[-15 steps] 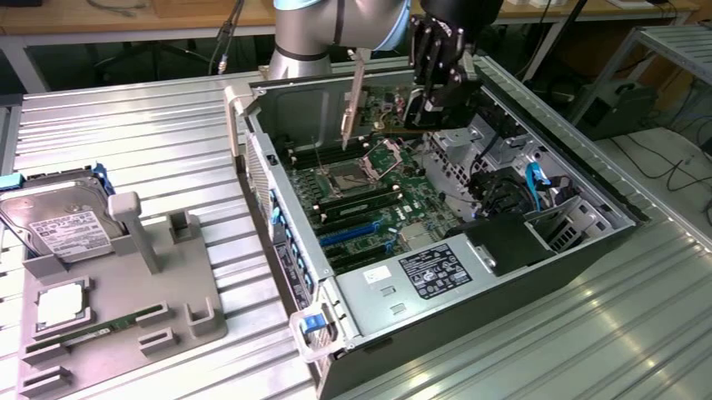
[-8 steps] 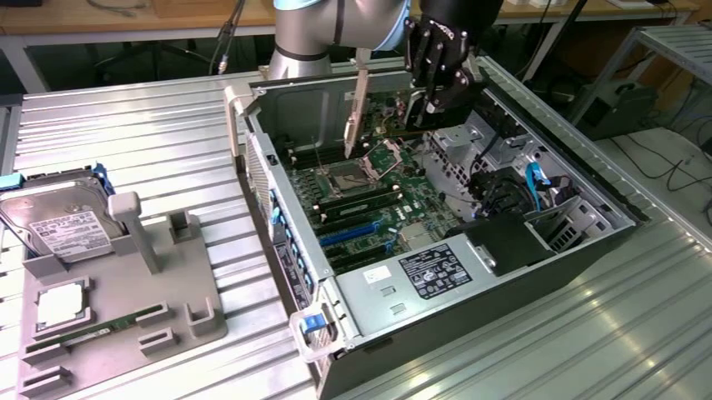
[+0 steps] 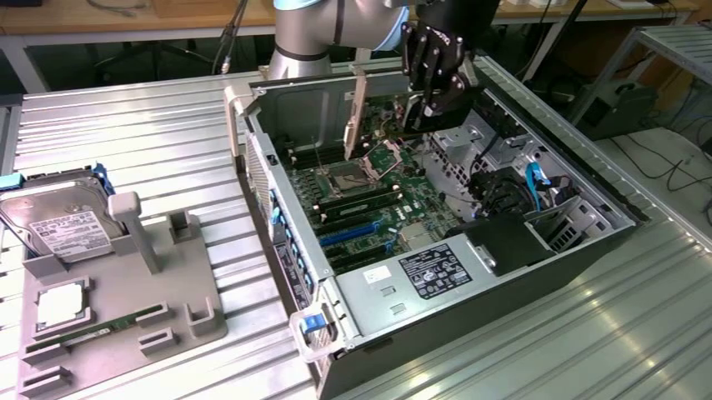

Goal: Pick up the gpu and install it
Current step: 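Insert the gpu into the slot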

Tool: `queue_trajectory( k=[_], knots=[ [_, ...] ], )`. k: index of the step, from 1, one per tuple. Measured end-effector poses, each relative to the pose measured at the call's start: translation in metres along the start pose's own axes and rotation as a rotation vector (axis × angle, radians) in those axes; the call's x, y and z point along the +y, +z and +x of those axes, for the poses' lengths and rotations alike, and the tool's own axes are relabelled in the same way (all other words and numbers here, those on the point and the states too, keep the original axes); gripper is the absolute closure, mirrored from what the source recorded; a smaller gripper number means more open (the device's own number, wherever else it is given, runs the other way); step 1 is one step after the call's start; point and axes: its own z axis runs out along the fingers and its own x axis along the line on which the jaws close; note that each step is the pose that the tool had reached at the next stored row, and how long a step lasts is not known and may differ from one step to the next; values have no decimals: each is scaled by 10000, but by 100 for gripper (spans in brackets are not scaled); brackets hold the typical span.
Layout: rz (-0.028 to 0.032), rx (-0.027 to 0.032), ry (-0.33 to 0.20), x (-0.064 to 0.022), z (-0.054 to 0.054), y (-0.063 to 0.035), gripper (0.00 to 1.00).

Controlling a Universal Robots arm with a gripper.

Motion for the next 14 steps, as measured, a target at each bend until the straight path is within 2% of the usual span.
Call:
queue_trajectory(
  k=[2,5,6,7,9,11,12,14],
  knots=[
    [29,-7,-49,2,-5,22,72],
    [30,-19,-49,2,-5,47,72],
    [30,-39,-48,3,-6,55,72],
    [27,-87,-45,4,-5,59,72],
    [20,-315,-42,3,-6,67,72],
    [15,-458,-38,4,-6,74,72],
    [14,-495,-37,4,-6,79,72],
    [14,-515,-38,4,-6,89,72]
  ],
)
